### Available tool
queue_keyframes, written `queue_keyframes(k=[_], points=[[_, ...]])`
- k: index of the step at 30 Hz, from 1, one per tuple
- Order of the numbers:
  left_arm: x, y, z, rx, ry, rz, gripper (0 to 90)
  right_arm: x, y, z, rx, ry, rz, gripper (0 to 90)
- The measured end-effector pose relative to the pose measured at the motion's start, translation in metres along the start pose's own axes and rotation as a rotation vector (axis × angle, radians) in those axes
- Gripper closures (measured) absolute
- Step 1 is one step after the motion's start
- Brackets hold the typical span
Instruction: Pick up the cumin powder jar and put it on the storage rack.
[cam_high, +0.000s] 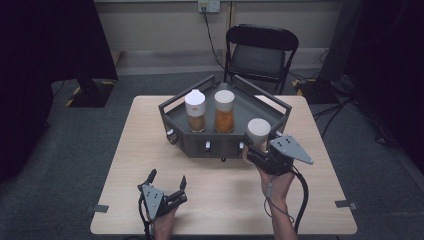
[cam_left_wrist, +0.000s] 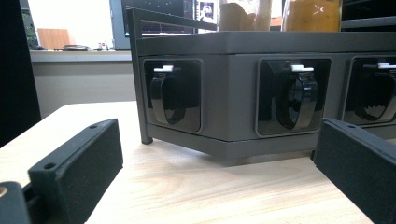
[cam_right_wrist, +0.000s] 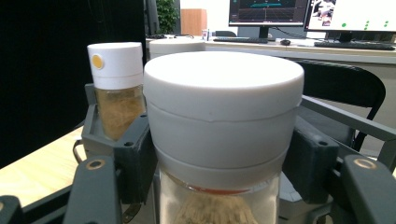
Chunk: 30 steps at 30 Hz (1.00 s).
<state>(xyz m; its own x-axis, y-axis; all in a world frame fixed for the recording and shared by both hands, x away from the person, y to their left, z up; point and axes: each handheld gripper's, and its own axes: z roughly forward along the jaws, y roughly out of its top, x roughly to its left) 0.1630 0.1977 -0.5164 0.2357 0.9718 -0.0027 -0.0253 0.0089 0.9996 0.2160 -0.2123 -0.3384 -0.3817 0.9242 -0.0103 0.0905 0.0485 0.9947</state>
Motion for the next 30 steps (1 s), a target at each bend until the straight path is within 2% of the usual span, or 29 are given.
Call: queue_keyframes(k=[4, 9, 19, 26, 30], points=[[0.0, 0.0, 0.0, 0.0, 0.0, 0.0, 0.7, -0.002, 0.005, 0.004, 0.0, 0.0, 0.0, 33.9], [0.0, 0.0, 0.0, 0.0, -0.002, 0.0, 0.7, -0.005, 0.019, 0.016, 0.012, 0.003, -0.008, 33.9], [0.0, 0.0, 0.0, 0.001, -0.002, 0.0, 0.7, -0.007, 0.031, 0.037, 0.015, 0.009, -0.006, 33.9], [0.0, 0.0, 0.0, 0.001, -0.002, 0.0, 0.7, -0.006, 0.032, 0.045, 0.014, -0.012, -0.006, 33.9], [0.0, 0.0, 0.0, 0.001, -0.001, 0.0, 0.7, -0.01, 0.036, 0.051, 0.013, -0.023, 0.005, 33.9]])
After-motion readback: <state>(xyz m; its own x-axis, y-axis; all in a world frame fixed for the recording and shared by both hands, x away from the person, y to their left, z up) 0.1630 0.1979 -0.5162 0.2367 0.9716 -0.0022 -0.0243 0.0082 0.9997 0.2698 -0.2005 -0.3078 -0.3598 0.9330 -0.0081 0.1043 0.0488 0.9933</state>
